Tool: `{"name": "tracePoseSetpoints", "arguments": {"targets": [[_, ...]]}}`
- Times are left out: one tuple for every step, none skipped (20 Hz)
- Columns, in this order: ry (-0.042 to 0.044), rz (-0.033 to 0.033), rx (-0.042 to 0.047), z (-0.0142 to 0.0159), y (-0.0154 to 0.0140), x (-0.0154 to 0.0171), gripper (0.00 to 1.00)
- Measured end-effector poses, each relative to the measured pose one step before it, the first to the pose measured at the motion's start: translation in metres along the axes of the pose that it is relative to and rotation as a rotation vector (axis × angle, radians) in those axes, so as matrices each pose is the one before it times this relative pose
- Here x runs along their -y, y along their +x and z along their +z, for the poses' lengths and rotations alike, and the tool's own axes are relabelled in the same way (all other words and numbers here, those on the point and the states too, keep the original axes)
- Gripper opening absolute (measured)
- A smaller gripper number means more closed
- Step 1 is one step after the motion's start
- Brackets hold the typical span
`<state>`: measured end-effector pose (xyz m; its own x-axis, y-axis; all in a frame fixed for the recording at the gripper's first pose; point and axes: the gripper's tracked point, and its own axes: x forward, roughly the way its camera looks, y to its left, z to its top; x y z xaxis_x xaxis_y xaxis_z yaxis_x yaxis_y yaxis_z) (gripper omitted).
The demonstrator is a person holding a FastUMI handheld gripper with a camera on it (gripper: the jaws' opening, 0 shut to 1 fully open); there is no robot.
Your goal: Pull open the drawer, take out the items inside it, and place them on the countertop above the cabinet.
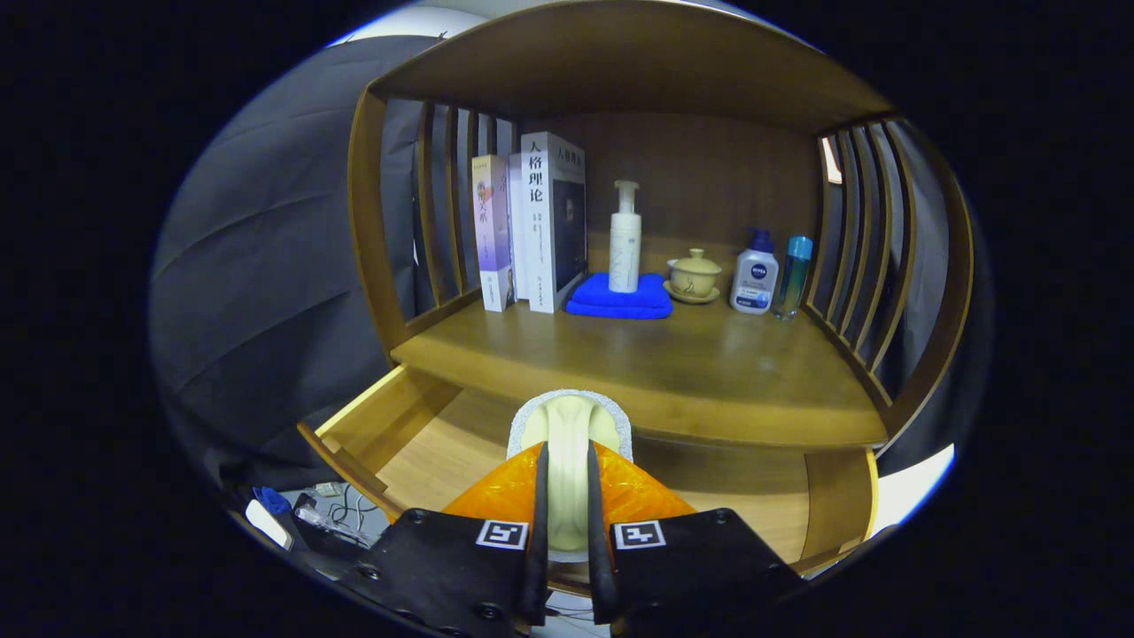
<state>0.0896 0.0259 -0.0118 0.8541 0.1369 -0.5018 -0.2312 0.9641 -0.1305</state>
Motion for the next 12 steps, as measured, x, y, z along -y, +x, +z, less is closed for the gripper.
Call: {"name": "tracePoseSetpoints", "arguments": {"targets": [[0.00181,-0.00525,0.00964,0.00765,-0.00105,0.00276,0.21],[0.00044,-0.00687,0.00405,0.00744,0.0004,0.00285,0.21],[0.00465,-0.00877,0.00491,0.00679,0.00129,0.00339,0.21],[0.00481,-0.008,0.00238,0.00678,0.00133,0.00264,0.21],[0.01013,-0.01172,0.00151,0.00722,0.00288,0.00405,0.21],[0.01646,-0.00943,0.00385,0.0084,0.00318,0.00276,0.21],[0.02364,-0.00657,-0.00169,0.00605,0.00454,0.00206,0.21],[0.02594,-0.00151,0.0,0.00728,0.00557,0.00091,0.21],[0.01953,-0.0119,-0.00171,0.00655,0.00642,0.00423,0.21],[0.01311,-0.01231,-0.00809,0.00454,0.00677,0.00368,0.21],[0.01343,-0.01223,-0.00534,0.00292,0.00704,0.00262,0.21],[0.00709,-0.01005,-0.00798,0.00368,0.00746,0.00171,0.21]]}}
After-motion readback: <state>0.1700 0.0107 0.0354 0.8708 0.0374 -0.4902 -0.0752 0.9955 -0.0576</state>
